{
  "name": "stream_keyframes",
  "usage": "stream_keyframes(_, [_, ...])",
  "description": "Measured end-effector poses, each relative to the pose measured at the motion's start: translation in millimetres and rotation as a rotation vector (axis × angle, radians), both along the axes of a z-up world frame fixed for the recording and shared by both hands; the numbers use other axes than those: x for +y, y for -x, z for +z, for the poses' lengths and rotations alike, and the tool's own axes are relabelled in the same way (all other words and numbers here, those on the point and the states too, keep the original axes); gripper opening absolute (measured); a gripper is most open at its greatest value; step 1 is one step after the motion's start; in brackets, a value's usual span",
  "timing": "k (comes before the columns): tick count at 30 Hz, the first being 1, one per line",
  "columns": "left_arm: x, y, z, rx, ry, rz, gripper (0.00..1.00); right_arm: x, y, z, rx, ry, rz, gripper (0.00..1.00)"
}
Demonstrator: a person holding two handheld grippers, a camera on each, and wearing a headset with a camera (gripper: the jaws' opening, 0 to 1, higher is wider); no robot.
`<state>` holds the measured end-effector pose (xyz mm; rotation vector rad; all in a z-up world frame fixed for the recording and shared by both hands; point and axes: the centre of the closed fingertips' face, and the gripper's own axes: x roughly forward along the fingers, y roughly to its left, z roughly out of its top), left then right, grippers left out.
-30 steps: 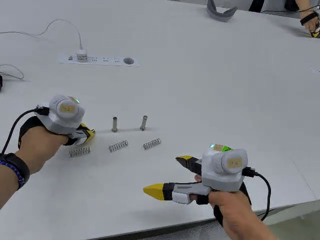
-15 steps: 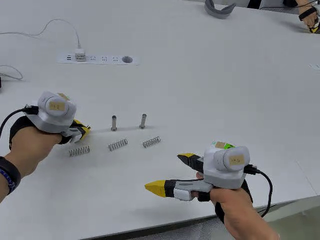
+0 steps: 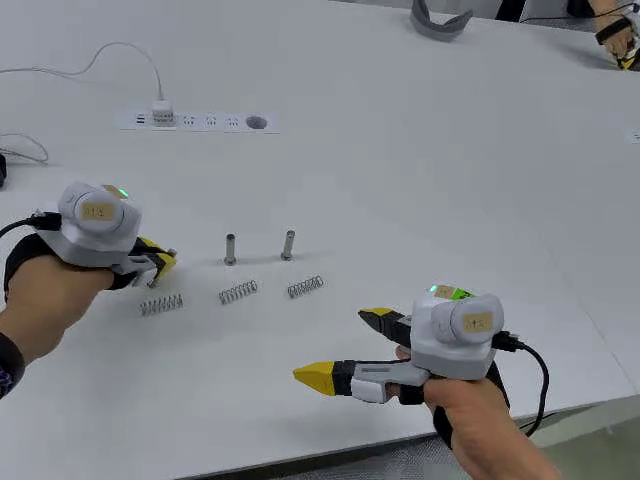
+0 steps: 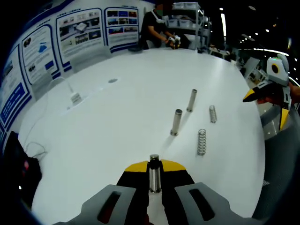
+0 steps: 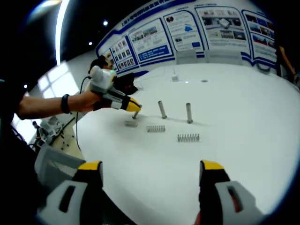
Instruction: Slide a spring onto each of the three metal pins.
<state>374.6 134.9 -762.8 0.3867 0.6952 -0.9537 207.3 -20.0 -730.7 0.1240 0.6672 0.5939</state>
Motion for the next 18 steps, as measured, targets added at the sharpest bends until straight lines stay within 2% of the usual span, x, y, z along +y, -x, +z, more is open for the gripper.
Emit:
stream_keyframes(11, [11.5,2.0,9.6,-0.004,0.018,0.015,0.07,-0.7,-3.0,0.6,-0.001,-0.004,-0.014,0.87])
stream_keyframes(18, [13.0,1.3,10.9,-0.005,0.024,0.026,0.07,0.5,-2.5,1.3,-0.002,-0.004,-0.012,0.87])
